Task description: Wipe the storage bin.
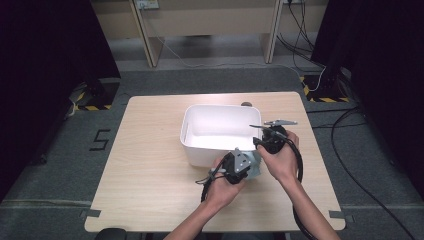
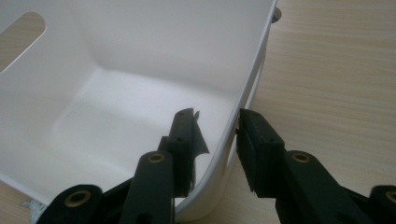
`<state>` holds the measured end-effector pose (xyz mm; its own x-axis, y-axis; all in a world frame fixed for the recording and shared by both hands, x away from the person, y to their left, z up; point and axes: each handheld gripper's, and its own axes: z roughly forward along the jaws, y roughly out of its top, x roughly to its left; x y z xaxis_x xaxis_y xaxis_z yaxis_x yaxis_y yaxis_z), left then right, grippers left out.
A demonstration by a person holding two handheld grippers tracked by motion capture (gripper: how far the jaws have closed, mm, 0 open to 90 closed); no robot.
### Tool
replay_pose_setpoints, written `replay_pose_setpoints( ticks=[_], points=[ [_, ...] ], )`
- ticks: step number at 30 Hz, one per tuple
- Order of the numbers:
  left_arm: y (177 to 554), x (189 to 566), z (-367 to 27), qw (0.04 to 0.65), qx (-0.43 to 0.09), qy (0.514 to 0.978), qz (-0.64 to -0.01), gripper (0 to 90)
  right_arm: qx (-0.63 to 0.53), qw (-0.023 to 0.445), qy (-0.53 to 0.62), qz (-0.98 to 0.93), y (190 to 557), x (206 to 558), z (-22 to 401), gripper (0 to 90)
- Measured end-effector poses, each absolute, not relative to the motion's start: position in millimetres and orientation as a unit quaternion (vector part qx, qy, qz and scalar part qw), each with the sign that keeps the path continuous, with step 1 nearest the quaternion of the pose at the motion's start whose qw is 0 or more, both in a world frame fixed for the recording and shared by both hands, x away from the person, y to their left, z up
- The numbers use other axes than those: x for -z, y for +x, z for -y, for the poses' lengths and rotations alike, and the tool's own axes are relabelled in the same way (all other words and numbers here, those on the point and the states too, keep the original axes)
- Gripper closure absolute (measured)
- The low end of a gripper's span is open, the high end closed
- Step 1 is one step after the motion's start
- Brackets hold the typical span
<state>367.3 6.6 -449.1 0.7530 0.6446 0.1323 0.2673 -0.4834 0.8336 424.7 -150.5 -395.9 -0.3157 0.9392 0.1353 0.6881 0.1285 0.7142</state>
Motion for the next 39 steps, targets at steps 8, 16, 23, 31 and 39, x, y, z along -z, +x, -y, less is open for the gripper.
replay_pose_setpoints(
  ticks=[8,16,23,31,39],
  points=[
    [368,451,-3,0.43,-0.22,0.832,-0.274,80.2,-0.353,0.178,0.559,-0.729,425,396,150,67.8],
    [368,454,-1,0.43,-0.224,0.831,-0.273,80.3,-0.353,0.179,0.559,-0.728,425,396,150,67.9],
    [368,458,1,0.429,-0.223,0.832,-0.271,80.3,-0.354,0.179,0.558,-0.729,424,396,150,67.9],
    [369,464,3,0.423,-0.222,0.836,-0.269,80.3,-0.353,0.179,0.558,-0.729,425,396,150,68.0],
    [370,467,5,0.419,-0.219,0.839,-0.27,80.3,-0.354,0.178,0.559,-0.728,425,396,150,68.0]
  ],
)
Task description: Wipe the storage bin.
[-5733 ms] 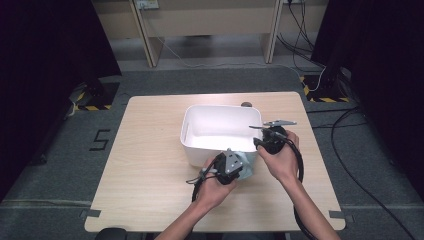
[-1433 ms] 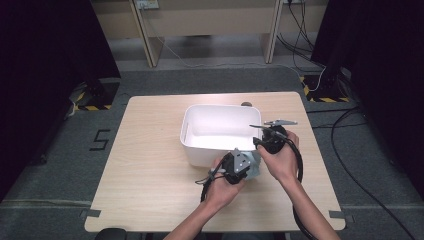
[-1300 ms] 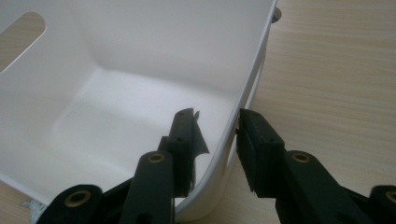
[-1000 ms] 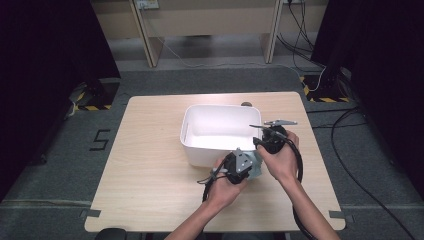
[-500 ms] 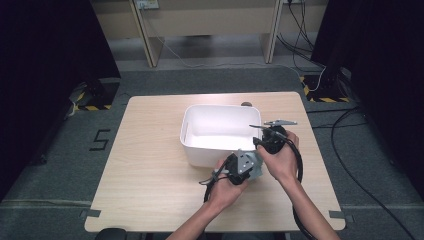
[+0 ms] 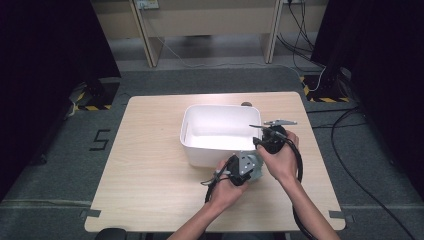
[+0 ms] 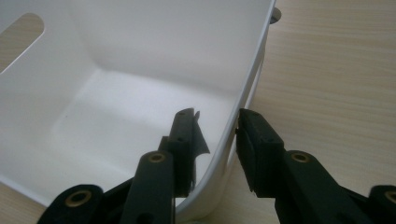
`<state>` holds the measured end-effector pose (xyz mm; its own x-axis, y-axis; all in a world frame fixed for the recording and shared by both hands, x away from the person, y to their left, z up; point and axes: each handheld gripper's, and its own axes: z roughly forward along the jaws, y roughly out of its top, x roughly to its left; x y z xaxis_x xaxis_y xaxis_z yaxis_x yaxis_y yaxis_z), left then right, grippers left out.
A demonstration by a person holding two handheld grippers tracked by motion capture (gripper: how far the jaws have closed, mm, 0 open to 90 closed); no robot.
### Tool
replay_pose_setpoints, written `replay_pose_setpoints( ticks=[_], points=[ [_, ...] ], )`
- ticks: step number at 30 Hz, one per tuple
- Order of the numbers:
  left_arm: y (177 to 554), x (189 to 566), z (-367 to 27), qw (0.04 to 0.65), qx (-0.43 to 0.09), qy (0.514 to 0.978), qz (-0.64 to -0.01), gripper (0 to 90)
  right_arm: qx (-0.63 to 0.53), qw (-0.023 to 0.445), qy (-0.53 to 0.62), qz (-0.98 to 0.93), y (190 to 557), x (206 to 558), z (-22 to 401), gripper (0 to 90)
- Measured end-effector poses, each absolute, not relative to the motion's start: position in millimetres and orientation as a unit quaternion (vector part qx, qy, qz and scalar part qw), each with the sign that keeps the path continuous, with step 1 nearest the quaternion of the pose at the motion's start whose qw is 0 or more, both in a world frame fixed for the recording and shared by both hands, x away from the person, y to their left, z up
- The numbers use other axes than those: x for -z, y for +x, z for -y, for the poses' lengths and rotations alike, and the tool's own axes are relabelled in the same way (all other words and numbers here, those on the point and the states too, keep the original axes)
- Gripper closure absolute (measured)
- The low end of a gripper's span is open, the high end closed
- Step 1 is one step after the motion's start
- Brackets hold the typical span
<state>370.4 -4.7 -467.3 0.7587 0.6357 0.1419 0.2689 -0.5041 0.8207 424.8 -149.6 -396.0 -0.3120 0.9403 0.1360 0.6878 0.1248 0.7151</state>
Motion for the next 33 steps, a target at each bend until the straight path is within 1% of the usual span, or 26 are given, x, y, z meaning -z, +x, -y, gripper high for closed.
replay_pose_setpoints(
  ticks=[22,31,33],
  points=[
    [375,490,9,0.4,-0.21,0.85,-0.269,80.3,-0.355,0.176,0.559,-0.729,426,396,149,68.1],
    [375,499,8,0.399,-0.213,0.848,-0.275,80.2,-0.355,0.176,0.559,-0.729,426,396,148,68.1],
    [375,498,7,0.393,-0.212,0.854,-0.267,80.3,-0.355,0.177,0.559,-0.729,426,396,148,67.9]
  ],
)
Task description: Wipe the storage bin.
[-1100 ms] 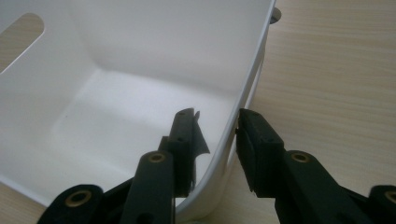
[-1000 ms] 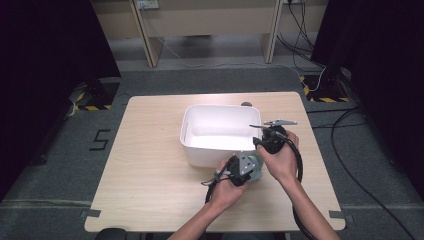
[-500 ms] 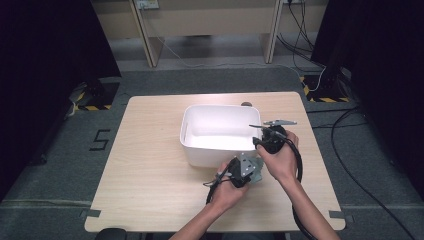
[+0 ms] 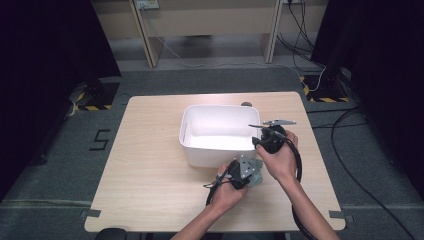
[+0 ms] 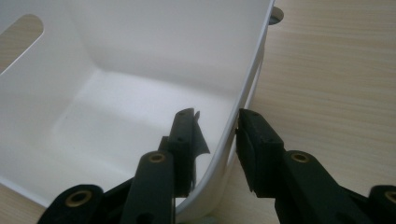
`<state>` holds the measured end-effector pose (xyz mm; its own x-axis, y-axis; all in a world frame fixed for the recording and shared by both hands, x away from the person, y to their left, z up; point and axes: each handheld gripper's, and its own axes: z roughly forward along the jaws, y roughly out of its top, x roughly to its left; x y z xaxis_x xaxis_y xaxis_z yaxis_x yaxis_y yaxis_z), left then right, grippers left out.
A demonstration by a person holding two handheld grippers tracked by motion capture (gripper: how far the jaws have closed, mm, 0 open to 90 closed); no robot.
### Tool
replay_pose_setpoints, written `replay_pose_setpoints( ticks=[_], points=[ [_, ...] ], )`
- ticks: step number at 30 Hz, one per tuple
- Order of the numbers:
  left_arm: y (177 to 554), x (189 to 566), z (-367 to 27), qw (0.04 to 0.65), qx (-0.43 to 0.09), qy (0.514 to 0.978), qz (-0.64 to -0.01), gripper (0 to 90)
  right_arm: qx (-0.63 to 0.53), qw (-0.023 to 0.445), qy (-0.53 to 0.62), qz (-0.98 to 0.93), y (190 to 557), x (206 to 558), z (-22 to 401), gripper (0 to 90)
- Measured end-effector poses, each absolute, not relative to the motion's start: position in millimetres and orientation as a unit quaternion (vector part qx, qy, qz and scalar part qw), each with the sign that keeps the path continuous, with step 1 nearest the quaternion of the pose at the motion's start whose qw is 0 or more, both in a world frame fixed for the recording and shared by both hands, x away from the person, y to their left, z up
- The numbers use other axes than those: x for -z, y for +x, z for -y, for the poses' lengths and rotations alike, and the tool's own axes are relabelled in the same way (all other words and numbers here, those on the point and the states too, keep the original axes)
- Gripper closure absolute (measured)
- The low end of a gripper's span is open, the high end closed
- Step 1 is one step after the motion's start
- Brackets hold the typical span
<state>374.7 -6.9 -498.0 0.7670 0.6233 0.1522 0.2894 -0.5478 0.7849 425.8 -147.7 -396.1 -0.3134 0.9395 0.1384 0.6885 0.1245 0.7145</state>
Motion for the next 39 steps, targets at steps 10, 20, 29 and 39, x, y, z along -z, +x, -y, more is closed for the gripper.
replay_pose_setpoints(
  ticks=[10,20,29,39],
  points=[
    [369,492,-14,0.39,-0.198,0.861,-0.26,80.5,-0.355,0.17,0.56,-0.729,431,395,147,62.2],
    [341,466,-102,0.41,-0.2,0.836,-0.304,80.6,-0.355,0.17,0.564,-0.726,437,392,147,61.5],
    [325,449,-202,0.408,-0.263,0.778,-0.399,80.5,-0.345,0.176,0.569,-0.725,441,392,143,61.6],
    [333,444,-244,0.397,-0.282,0.754,-0.44,80.4,-0.338,0.174,0.577,-0.723,442,394,144,68.5]
  ],
)
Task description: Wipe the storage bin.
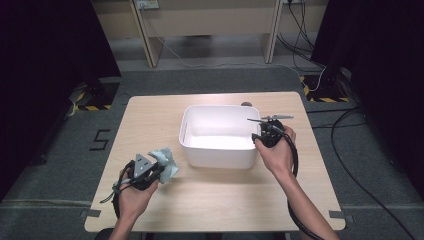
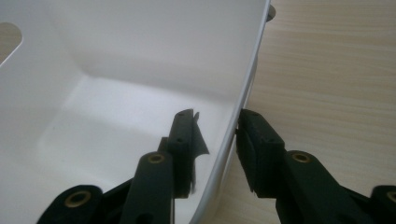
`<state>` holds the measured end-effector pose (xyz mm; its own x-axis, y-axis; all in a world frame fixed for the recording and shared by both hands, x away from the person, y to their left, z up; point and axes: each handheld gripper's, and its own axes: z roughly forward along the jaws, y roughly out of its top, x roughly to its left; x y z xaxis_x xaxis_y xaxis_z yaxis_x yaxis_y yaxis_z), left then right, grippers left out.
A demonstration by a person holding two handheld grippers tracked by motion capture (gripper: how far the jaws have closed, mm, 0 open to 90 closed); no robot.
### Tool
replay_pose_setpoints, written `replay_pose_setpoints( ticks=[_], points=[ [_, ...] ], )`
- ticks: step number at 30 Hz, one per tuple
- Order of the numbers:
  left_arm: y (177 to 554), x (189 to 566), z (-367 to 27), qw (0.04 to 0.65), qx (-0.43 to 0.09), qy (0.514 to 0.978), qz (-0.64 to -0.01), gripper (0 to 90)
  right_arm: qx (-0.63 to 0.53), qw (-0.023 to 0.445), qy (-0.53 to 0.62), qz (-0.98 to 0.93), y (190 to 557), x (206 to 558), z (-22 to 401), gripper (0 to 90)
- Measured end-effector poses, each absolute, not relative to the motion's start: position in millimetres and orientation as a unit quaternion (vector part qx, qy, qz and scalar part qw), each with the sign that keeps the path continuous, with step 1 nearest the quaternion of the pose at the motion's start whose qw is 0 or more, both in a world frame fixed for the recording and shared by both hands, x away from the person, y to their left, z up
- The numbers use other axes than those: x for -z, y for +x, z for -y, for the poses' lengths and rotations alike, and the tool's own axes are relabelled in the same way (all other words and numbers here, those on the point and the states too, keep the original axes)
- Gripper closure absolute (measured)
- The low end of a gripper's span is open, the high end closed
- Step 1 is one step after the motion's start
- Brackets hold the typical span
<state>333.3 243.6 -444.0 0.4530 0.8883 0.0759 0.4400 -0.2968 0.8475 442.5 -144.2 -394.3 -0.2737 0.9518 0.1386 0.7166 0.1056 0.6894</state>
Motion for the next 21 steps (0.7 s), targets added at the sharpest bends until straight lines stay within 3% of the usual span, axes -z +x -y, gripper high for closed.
replay_pose_setpoints(
  ticks=[2,9,17,19,21],
  points=[
    [335,446,-246,0.392,-0.282,0.755,-0.444,80.4,-0.333,0.171,0.578,-0.725,443,395,146,72.5],
    [342,444,-253,0.383,-0.289,0.755,-0.447,80.4,-0.339,0.163,0.571,-0.729,444,396,149,73.7],
    [357,432,-253,0.383,-0.302,0.756,-0.438,80.3,-0.323,0.17,0.547,-0.753,446,395,156,85.1],
    [365,430,-253,0.38,-0.305,0.757,-0.436,80.3,-0.32,0.163,0.54,-0.761,448,394,157,84.9],
    [375,427,-252,0.379,-0.308,0.758,-0.432,80.3,-0.336,0.145,0.539,-0.758,447,389,158,79.0]
  ],
)
